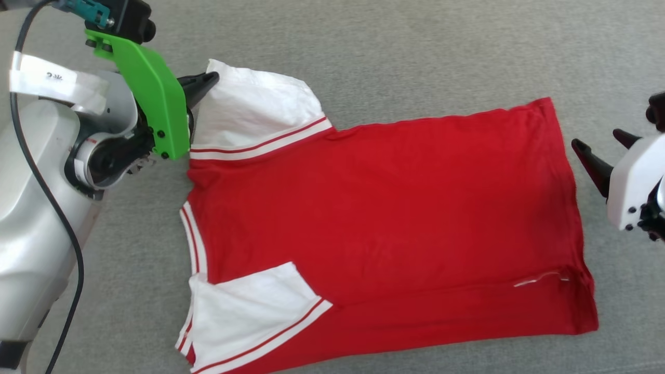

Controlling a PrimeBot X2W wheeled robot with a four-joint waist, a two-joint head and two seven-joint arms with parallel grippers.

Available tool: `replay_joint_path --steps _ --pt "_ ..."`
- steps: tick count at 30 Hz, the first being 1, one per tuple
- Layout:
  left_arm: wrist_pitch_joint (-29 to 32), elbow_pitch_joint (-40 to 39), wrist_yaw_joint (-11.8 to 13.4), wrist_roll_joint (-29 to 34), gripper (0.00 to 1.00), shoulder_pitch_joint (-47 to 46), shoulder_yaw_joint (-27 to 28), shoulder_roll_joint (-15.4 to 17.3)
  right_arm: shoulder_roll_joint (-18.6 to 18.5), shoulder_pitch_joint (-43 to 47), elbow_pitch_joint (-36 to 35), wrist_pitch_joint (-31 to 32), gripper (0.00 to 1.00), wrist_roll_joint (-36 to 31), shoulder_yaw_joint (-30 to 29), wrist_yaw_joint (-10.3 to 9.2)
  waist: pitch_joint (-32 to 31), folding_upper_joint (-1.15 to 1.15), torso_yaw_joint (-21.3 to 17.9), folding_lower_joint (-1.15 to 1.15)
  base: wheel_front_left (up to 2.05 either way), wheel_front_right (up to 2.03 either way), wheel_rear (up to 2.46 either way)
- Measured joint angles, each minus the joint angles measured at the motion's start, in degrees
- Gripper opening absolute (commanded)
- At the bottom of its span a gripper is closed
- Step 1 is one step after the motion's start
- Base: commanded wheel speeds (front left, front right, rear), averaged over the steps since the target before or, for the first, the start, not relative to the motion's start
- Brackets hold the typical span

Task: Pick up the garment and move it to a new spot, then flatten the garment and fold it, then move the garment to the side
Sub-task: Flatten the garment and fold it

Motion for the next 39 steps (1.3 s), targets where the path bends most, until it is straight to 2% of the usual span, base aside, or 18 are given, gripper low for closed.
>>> replay_joint_path --steps 5,12,19,27,28,29,30,35,36,39 --pt "0.05 -7.53 1.78 -0.08 0.0 2.27 0.11 1.53 -2.11 -6.22 4.38 6.17 1.0 2.69 2.4 0.0 0.75 0.0 2.88 0.0 0.0 0.0 0.0" --pt "-0.41 -14.86 3.98 0.04 0.0 4.3 -0.03 2.0 -3.72 -12.87 12.3 9.04 1.0 3.58 4.08 0.0 3.17 0.0 5.93 0.0 0.0 0.0 0.0" --pt "-1.51 -17.84 4.49 0.14 0.0 5.02 0.11 1.68 -3.87 -14.92 17.69 8.64 1.0 3.24 5.05 0.0 5.43 0.0 8.37 0.0 0.0 0.0 0.0" --pt "-2.54 -17.55 4.34 0.14 0.0 5.28 -0.09 1.34 -5.65 -15.61 19.02 6.2 1.0 3.08 8.6 -0.12 6.79 0.0 10.12 0.0 0.0 0.0 0.0" --pt "-2.55 -17.42 4.24 0.14 0.0 5.32 -0.1 1.34 -5.69 -15.61 19.18 6.21 0.48 3.13 9.01 -0.2 6.76 0.0 10.17 0.0 0.0 0.0 0.0" --pt "-2.68 -17.26 4.01 0.14 0.0 5.36 -0.11 1.34 -5.73 -15.61 19.31 6.21 0.11 3.38 9.46 -0.32 6.69 0.0 10.21 0.0 0.0 0.0 0.0" --pt "-2.81 -17.04 3.91 0.14 0.0 5.4 -0.11 1.34 -5.77 -15.61 19.42 6.19 0.0 3.65 9.69 -0.36 6.62 0.0 10.24 0.0 0.0 0.0 0.0" --pt "-4.56 -15.5 3.91 0.3 0.0 5.76 0.0 1.33 -5.21 -15.57 20.19 3.04 0.0 4.43 10.73 -0.26 5.84 0.0 10.19 0.0 0.0 0.0 0.0" --pt "-5.83 -14.08 3.89 0.31 0.0 6.9 0.05 1.14 -4.52 -15.22 21.24 -1.41 0.0 4.49 10.33 -0.03 4.85 0.0 10.01 0.0 0.0 0.0 0.0" --pt "-7.46 -12.99 3.89 0.29 0.0 8.5 0.37 1.01 -3.97 -14.45 22.45 -5.52 0.0 4.66 9.72 -0.01 3.5 0.0 9.73 0.0 0.0 0.0 0.0"
